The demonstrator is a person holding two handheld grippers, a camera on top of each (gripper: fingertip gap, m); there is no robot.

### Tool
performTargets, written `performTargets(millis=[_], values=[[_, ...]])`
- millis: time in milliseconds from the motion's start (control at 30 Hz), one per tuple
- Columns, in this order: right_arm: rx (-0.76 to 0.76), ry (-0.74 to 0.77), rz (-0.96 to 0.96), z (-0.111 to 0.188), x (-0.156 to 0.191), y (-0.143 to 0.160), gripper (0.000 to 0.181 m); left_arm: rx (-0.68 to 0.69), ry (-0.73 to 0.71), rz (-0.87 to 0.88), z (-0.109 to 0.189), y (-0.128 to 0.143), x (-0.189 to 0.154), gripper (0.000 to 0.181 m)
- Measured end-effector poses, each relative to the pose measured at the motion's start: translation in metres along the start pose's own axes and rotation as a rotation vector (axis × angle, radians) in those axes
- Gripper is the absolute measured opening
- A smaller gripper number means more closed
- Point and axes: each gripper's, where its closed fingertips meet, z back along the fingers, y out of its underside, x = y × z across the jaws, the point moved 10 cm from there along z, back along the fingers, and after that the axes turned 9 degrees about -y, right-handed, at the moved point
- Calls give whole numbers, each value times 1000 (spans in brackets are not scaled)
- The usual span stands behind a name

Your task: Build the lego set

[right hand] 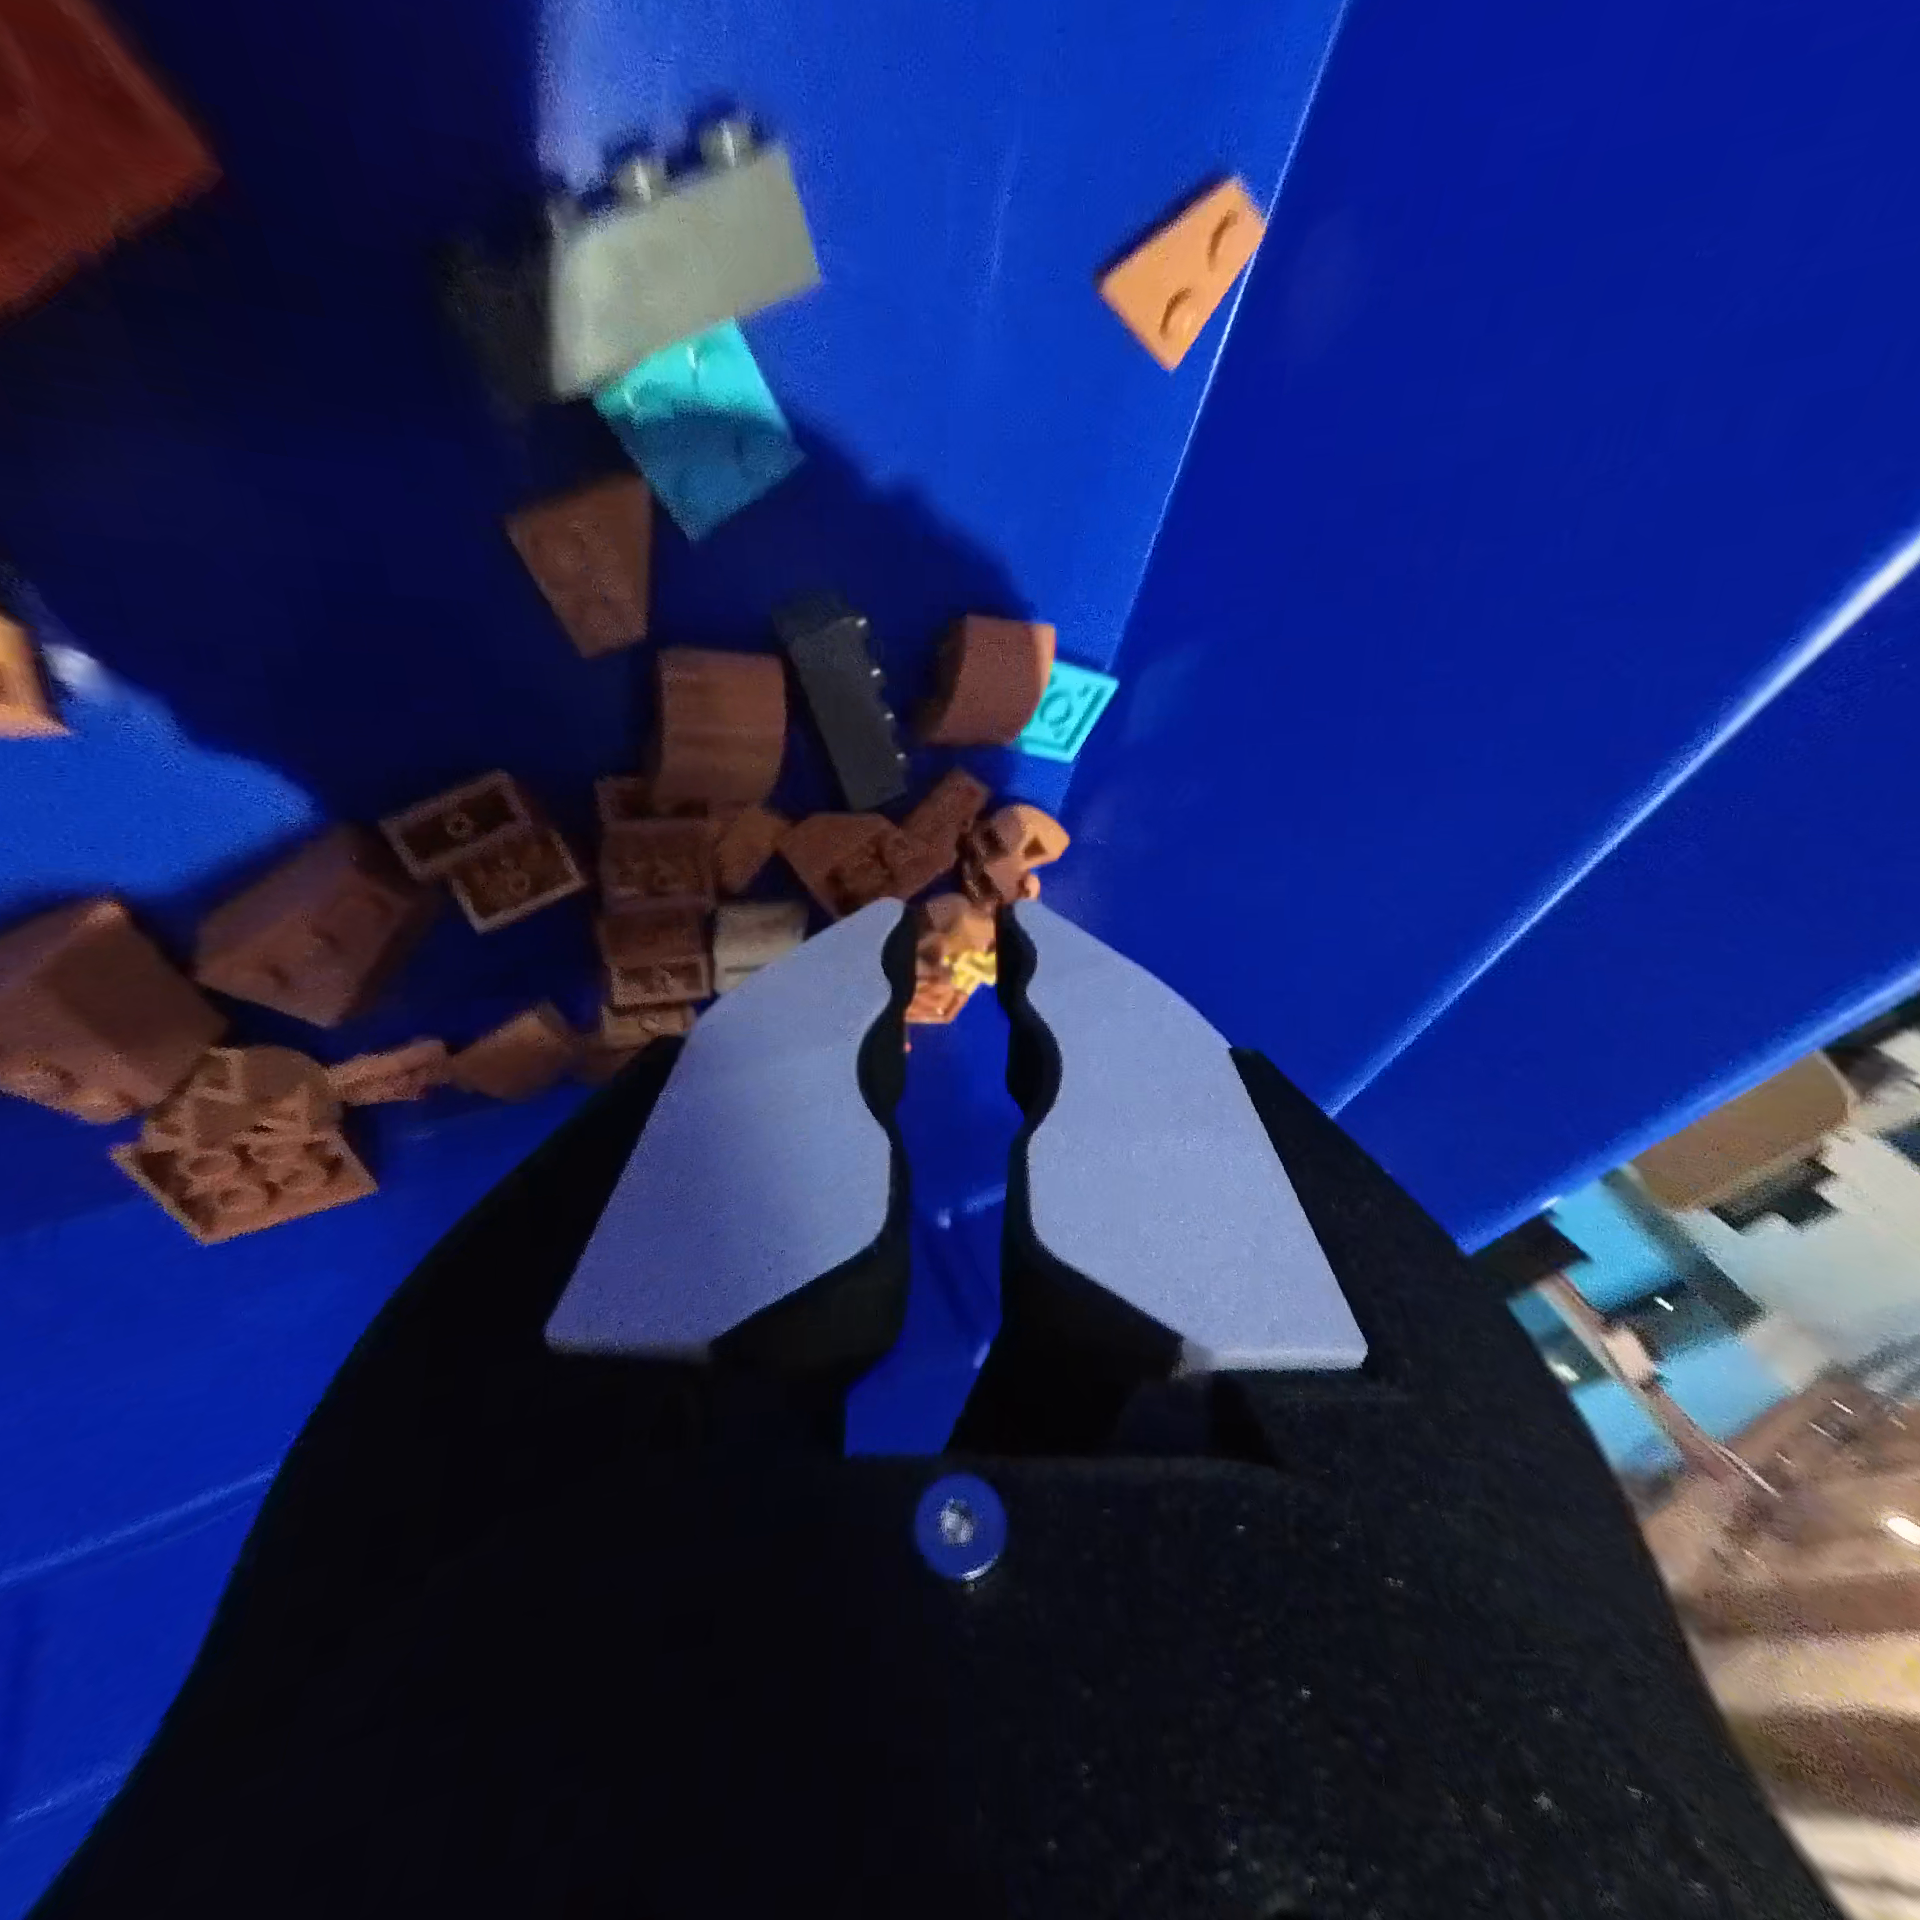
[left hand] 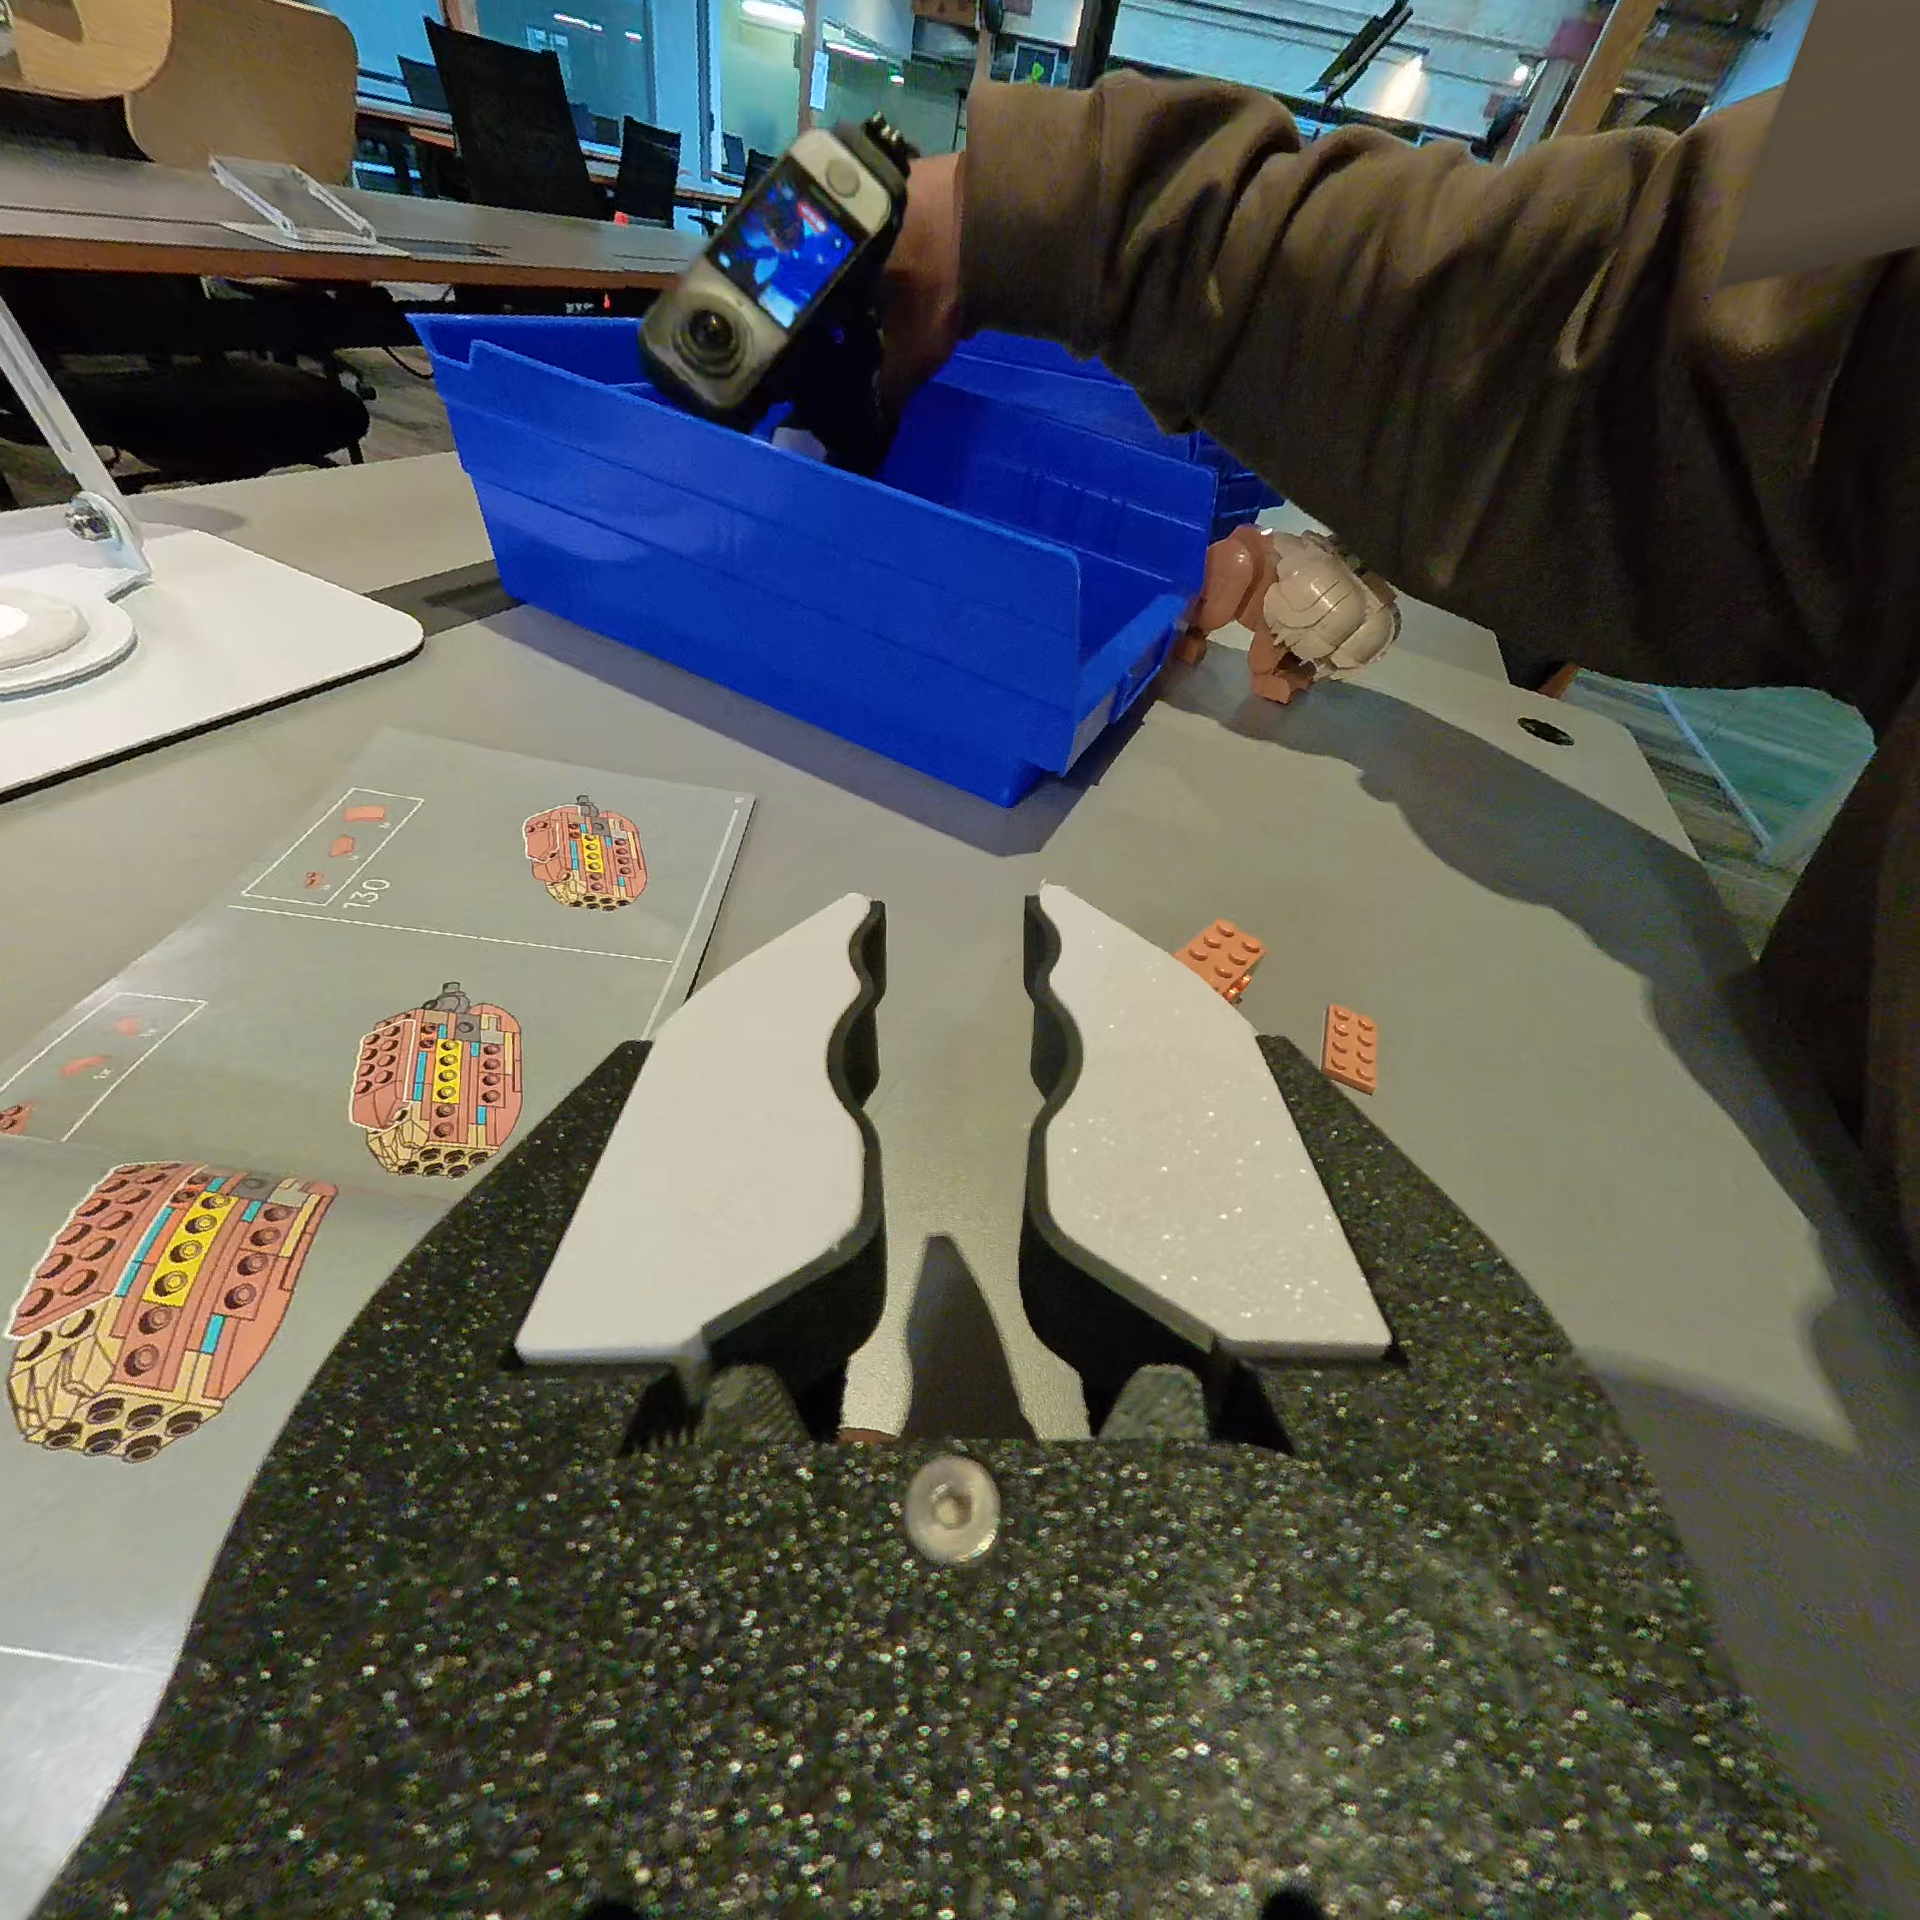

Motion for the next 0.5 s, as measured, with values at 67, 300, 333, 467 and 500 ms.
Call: performTargets(millis=[67, 300, 333, 467, 500], values=[[-75, -34, -20, 5, 1, -4, 17, 0, -1, -1, 0, 0, 0, 25], [-186, 2, -100, 31, -6, 5, 24, -2, -1, -3, 0, 0, 0, 25], [-174, 14, -106, 34, -7, 10, 24, -2, -1, -3, 0, 0, 0, 25], [-120, 29, -113, 42, -2, 28, 24, 0, 0, -4, 0, 0, 0, 25], [-113, 26, -115, 44, 0, 32, 24, -1, 0, -4, 0, 0, -1, 25]])
